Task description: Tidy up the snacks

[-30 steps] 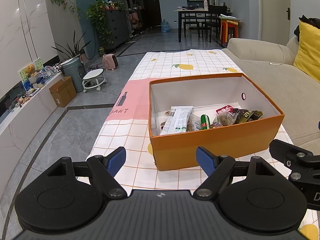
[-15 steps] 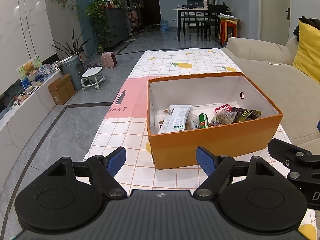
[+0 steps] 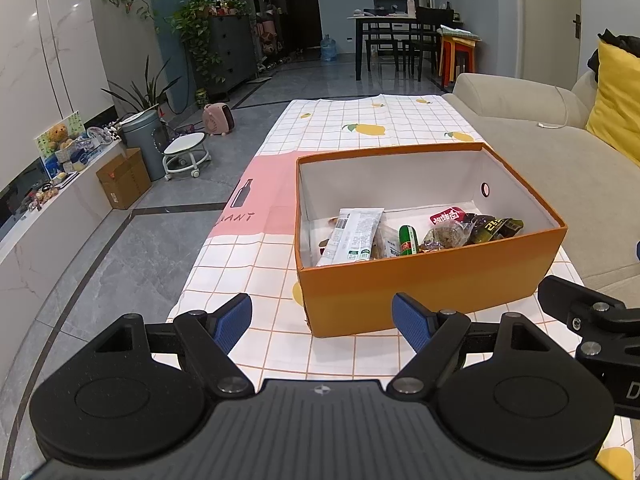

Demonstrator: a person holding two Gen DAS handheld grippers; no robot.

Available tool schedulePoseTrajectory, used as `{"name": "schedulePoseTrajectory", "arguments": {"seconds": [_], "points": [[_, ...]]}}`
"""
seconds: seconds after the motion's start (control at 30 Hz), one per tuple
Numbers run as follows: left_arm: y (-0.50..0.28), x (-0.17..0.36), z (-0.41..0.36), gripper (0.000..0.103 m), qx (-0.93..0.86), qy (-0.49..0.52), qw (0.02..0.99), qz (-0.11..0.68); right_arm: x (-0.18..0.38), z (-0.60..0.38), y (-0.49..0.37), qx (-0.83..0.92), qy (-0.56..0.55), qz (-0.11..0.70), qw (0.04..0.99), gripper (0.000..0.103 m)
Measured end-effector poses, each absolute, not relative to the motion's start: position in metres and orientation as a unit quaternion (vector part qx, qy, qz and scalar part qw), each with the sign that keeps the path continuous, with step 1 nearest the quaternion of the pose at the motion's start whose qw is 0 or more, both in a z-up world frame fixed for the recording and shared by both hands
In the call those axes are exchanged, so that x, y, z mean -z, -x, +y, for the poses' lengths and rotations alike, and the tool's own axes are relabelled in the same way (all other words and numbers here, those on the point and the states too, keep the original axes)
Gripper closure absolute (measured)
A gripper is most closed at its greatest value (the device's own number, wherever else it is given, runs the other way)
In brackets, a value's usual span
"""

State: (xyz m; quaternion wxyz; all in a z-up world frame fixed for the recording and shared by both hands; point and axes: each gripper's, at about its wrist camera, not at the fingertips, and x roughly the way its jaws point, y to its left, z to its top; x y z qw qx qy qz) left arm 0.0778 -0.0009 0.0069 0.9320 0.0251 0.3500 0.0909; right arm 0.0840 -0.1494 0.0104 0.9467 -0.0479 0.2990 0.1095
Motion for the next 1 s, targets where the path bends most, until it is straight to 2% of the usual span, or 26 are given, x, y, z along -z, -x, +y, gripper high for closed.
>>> {"name": "schedulePoseTrajectory", "arguments": {"seconds": [1.0], "points": [[-0.0782, -0.0082, 0.0064, 0.010, -0.093, -0.015, 0.931, 0.353, -0.0076, -0.1501, -0.0817, -0.104, 0.045, 0.305, 0.945, 0.004]]}}
